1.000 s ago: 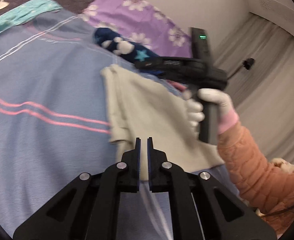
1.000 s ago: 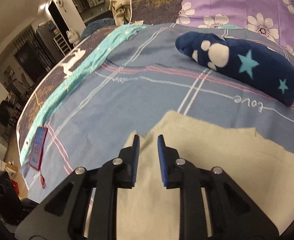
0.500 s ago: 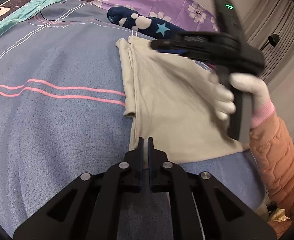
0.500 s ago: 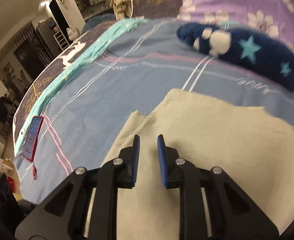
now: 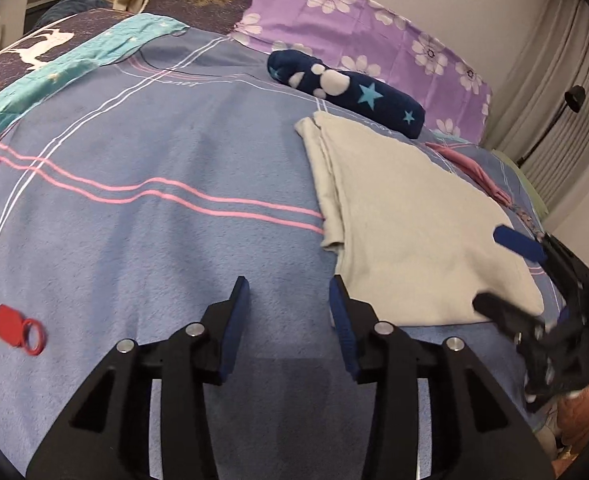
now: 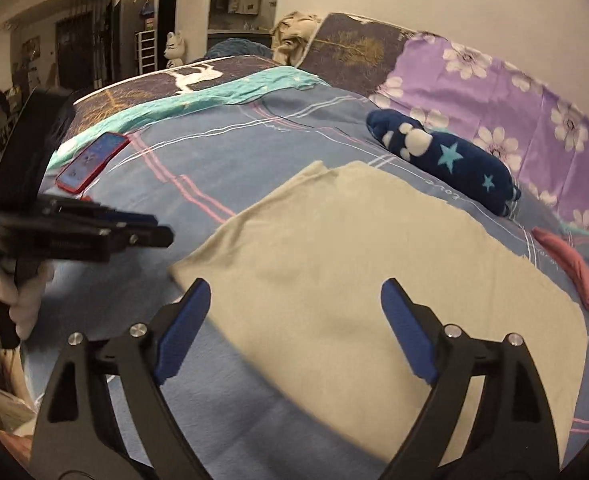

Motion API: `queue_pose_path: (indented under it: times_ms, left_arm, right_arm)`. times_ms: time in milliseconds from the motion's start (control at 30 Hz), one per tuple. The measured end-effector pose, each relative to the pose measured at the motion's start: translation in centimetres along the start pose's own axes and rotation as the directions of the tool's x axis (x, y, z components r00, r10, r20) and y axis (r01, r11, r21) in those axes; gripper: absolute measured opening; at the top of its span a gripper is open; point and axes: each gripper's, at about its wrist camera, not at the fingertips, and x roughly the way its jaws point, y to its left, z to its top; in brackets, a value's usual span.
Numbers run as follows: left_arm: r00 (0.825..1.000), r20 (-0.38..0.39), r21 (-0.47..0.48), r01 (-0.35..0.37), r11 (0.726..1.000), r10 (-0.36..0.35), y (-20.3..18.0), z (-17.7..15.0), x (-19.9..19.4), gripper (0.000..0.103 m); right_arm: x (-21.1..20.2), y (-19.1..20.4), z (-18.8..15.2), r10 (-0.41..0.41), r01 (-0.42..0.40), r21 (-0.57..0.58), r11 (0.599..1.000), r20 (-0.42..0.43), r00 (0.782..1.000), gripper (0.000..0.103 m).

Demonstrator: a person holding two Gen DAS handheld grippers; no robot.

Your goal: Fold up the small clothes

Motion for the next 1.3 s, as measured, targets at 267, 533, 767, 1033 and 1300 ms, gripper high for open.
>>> queue_pose_path:
  times_ms: [267, 533, 767, 1033, 1300]
  left_arm:
    - [1.000, 0.000, -0.004, 0.006, 1.000, -0.006, 0.3, -0.4, -0.3, 0.050]
    - [0.999, -0.002, -0.041, 0.041, 0.998, -0.041, 1.6, -0.4, 0.4, 0.056]
    - [0.993, 0.009, -0.086, 0.116, 0.990, -0.116, 2.7, -0.5, 0.8, 0.059]
    - [0.980, 0.029, -0.158, 0.200, 0.967, -0.198, 4.2, -0.4, 1.0, 0.059]
    - [0.938, 0.042, -0.181, 0.345, 0.921, -0.343, 4.8, 3.3, 2.1, 0.059]
  right_arm:
    - [3.2, 3.7, -1.2, -0.060, 0.034, -0.180, 0.983, -0.143, 0.988, 0.054]
    - [4.8, 5.3, -1.4, -0.134, 0.093, -0.268, 0.959, -0.140, 0.981, 0.056]
    - [6.2, 6.4, -0.8, -0.190, 0.148, -0.315, 0.938, -0.108, 0.976, 0.057]
    - [8.5, 6.6, 1.0, -0.232, 0.202, -0.286, 0.937, -0.072, 0.970, 0.061]
    - [8.3, 6.6, 1.3, -0.256, 0.227, -0.280, 0.933, -0.072, 0.964, 0.054]
